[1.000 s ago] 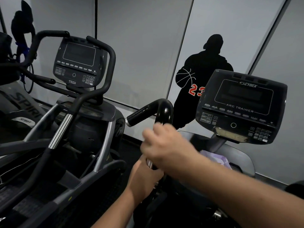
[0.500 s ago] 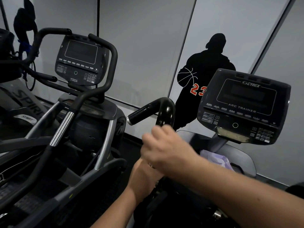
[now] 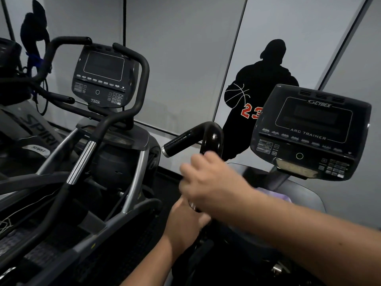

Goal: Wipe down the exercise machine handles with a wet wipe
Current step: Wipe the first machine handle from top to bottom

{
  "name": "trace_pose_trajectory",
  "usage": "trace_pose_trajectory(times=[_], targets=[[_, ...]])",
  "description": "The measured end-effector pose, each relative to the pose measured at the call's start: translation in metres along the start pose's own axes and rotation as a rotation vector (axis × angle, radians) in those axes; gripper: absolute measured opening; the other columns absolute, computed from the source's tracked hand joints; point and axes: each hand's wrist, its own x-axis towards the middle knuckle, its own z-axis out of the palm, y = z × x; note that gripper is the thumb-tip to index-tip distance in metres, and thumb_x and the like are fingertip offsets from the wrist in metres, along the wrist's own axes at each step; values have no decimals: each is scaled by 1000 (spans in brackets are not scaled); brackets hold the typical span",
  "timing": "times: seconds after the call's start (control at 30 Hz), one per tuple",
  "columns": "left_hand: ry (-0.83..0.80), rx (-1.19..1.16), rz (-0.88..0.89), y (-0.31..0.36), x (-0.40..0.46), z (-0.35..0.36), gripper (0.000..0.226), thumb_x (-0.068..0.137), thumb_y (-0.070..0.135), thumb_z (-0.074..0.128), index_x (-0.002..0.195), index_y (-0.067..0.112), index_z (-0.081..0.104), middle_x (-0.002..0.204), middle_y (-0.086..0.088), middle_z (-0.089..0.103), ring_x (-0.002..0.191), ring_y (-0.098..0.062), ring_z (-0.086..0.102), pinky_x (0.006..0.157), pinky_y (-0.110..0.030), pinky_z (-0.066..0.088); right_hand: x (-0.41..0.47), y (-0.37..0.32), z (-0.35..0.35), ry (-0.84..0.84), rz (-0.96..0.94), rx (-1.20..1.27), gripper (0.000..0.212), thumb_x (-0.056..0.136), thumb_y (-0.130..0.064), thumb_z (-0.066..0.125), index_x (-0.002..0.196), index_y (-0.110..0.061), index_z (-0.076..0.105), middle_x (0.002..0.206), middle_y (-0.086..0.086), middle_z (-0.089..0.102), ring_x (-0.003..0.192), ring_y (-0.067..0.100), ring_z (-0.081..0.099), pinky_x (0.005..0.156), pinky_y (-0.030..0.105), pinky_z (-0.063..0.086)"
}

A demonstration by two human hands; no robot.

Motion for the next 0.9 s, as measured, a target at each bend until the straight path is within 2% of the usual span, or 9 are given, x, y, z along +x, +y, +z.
trace_pose_trajectory(times=[0.07,0.2,0.33,0.4,0.47,0.57,0.7,0.77,0.9], targets=[[71,-47,-40,3,2,0,23,74,21,80,87,25,62,78,11,69,69,5,61,66,-18,50,13,29,-7,39,124,-21,23,79,-10,39,75,-14,61,81,9,53,74,29,50,63,38,29],[38,-124,-85,6,1,0,20,78,14,78,84,17,60,72,3,61,56,3,52,55,-15,48,26,61,-9,-28,360,58,8,85,-7,59,84,-15,61,85,8,51,71,30,49,60,37,39],[40,-61,-32,2,2,-1,28,75,16,80,97,23,64,86,8,70,75,1,64,68,-12,51,4,17,-2,51,117,90,15,79,-9,45,75,-11,58,80,11,51,67,26,46,57,37,29],[-36,-60,37,2,-2,-5,44,70,18,74,108,33,58,97,20,64,90,13,64,78,-5,49,-12,-10,3,1,-37,62,19,82,-7,41,74,-13,58,79,7,48,67,23,40,57,36,27],[-67,-65,46,3,-5,-6,49,65,23,72,109,36,56,98,24,62,92,18,61,81,-5,48,-18,-15,6,-33,-86,43,21,83,-5,40,74,-13,58,80,6,48,67,22,38,57,36,27],[31,-41,-38,5,0,-2,30,73,18,80,98,26,64,86,8,71,77,4,64,70,-14,53,-4,17,1,33,49,79,14,79,-7,45,74,-12,58,79,10,50,65,25,46,56,36,30],[42,-84,-110,8,2,-1,19,79,15,78,84,17,59,71,3,61,53,5,53,51,-9,45,23,58,-2,21,205,149,9,75,0,53,76,-9,55,80,13,49,61,31,49,52,39,43],[30,-114,-131,8,2,-1,19,80,14,78,87,19,61,75,4,64,56,5,58,55,-13,51,31,70,1,27,272,144,16,72,4,64,74,-9,55,79,12,47,60,30,49,49,40,44],[32,-69,-161,6,2,-1,21,77,24,78,92,28,63,85,3,73,74,-11,70,72,-33,63,33,93,-5,39,521,136,10,86,0,58,84,-8,54,91,10,45,70,32,52,58,43,50]])
